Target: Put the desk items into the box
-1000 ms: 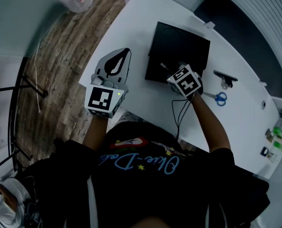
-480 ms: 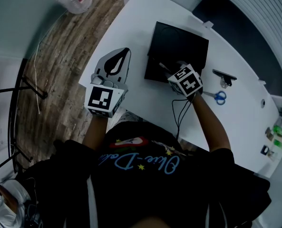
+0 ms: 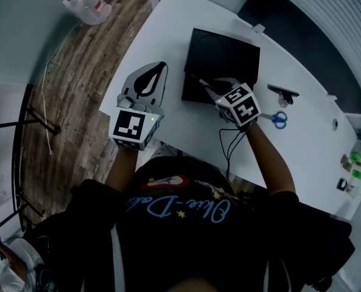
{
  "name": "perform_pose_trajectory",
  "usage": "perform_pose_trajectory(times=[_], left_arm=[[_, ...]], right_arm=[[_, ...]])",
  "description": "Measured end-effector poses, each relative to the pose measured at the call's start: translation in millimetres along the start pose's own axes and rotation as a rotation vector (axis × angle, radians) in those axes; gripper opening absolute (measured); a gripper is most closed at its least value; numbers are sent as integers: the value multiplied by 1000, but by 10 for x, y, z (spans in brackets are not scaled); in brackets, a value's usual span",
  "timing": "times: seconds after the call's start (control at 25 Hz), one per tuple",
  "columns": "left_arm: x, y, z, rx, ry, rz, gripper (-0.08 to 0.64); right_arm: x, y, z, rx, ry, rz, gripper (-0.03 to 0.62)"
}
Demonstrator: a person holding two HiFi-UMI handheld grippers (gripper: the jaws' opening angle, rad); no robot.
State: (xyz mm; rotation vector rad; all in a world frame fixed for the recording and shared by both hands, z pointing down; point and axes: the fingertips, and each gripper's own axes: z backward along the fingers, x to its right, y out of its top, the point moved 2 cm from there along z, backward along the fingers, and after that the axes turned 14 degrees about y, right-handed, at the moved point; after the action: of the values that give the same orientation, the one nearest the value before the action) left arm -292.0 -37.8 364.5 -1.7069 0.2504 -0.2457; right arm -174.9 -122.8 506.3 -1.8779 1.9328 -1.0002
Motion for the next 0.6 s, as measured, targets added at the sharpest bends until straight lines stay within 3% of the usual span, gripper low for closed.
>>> perform_pose_trajectory(times=[0.28,0.6], left_arm=[[78,32,-18,-1,-27,-5,6],[200,89,-25,-5,-67,-1,6]], right_arm=[[-66,138,216,148,-37,-38,15],[-176,293,496,331,-68,-110,9]])
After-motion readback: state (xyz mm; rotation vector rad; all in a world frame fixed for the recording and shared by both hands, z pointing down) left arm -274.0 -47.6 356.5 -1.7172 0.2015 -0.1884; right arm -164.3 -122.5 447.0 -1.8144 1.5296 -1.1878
